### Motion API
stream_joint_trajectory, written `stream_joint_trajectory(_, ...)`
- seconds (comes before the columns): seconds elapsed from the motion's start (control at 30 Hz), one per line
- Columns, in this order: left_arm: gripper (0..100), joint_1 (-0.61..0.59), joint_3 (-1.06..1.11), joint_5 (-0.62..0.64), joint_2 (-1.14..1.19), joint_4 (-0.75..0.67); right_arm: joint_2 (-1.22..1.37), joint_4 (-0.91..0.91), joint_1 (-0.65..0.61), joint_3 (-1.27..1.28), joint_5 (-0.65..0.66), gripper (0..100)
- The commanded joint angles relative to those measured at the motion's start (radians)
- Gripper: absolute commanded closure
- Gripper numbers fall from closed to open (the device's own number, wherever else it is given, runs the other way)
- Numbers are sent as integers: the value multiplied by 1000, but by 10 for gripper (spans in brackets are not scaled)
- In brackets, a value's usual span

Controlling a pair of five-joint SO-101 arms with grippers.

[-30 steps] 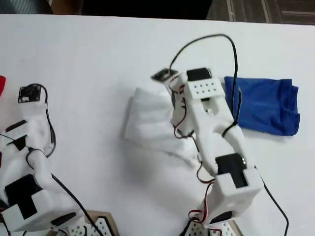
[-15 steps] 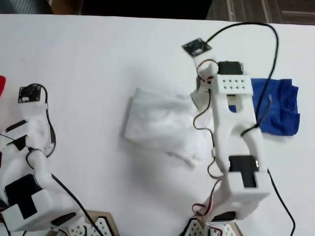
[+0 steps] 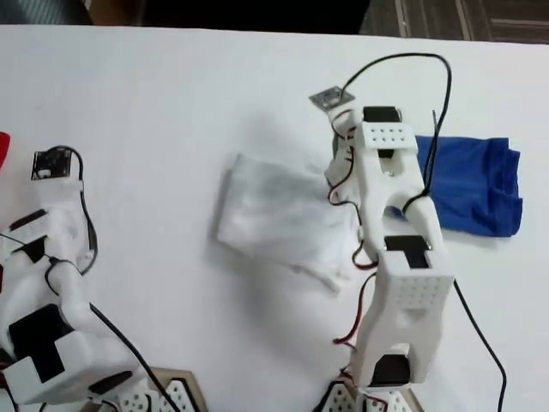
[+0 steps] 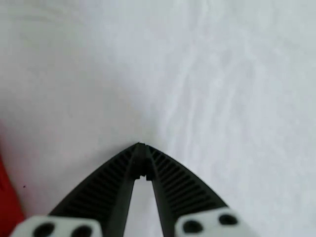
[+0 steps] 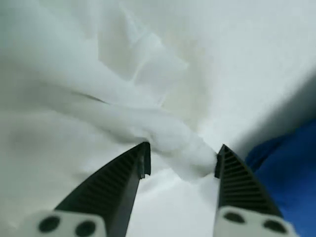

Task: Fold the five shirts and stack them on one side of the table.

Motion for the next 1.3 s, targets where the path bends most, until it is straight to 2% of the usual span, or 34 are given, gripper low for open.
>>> stream_joint_trajectory(0.0,974,3,-36,9,-3,6,12,-8,-10,-43,-11,783)
stream_joint_trajectory(0.1,974,3,-36,9,-3,5,16,-8,-5,-43,-9,800)
stream_joint_trajectory(0.27,974,3,-36,9,-3,5,13,-5,-2,-61,-9,987)
stream_joint_trajectory(0.4,974,3,-36,9,-3,5,12,16,-4,-143,-9,978)
stream_joint_trajectory(0.7,974,3,-36,9,-3,3,24,196,-19,-514,2,978)
stream_joint_trajectory(1.0,974,3,-35,9,-3,3,99,71,-84,-542,2,978)
stream_joint_trajectory(1.17,974,3,-33,9,-3,3,159,71,-74,-543,-6,972)
stream_joint_trajectory(1.27,974,3,-33,9,-3,3,131,79,-58,-545,-8,903)
